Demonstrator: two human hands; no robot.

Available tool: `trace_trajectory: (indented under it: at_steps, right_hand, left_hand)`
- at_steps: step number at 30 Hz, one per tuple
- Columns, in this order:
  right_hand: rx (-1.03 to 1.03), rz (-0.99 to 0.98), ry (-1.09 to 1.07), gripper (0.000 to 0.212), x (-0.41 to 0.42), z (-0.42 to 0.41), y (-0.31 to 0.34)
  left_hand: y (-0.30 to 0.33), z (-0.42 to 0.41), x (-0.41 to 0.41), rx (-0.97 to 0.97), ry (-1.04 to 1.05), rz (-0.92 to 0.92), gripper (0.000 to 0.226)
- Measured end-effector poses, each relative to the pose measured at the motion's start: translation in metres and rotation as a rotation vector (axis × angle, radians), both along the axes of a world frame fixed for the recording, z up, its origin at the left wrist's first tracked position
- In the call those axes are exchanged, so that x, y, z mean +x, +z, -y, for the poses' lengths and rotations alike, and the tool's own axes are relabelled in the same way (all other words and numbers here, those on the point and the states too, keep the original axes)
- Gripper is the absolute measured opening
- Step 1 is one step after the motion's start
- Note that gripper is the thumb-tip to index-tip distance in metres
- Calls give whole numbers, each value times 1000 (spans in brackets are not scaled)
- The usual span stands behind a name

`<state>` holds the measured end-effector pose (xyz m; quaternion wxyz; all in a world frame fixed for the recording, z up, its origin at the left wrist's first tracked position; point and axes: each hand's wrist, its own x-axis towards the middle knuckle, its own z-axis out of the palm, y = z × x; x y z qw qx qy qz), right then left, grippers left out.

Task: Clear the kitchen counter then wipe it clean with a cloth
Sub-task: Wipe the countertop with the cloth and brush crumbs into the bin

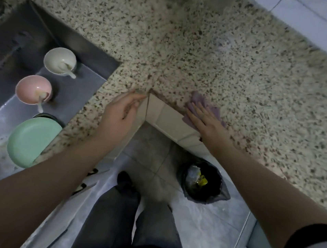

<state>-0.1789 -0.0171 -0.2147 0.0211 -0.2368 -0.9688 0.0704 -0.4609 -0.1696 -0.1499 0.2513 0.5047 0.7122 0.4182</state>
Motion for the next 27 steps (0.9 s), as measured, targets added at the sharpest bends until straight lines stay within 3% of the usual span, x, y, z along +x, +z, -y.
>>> trace_trajectory:
  at_steps: [10,12,16,22,24,27]
  right_hand:
    - [-114,-29,-230,45,169,51,10]
    - [-124,-47,-249,54,187,59,5]
    - [-230,-129,-484,60,234,100,10]
    - [-726,-499,-1067,49,267,148,19]
    - [-1040,-795,-1285,37,268,152,20]
    - [-1527,-1281,-1386,20,270,152,3]
  left_hand:
    - [10,-4,140,20,-235,-4,29]
    - [7,1,157,14,-257,-15,29]
    - [2,15,215,-9,-316,5,29]
    - [-19,35,281,-137,-440,54,27]
    - [-33,38,298,-193,-477,83,26]
    - [-61,38,319,-276,-510,169,28]
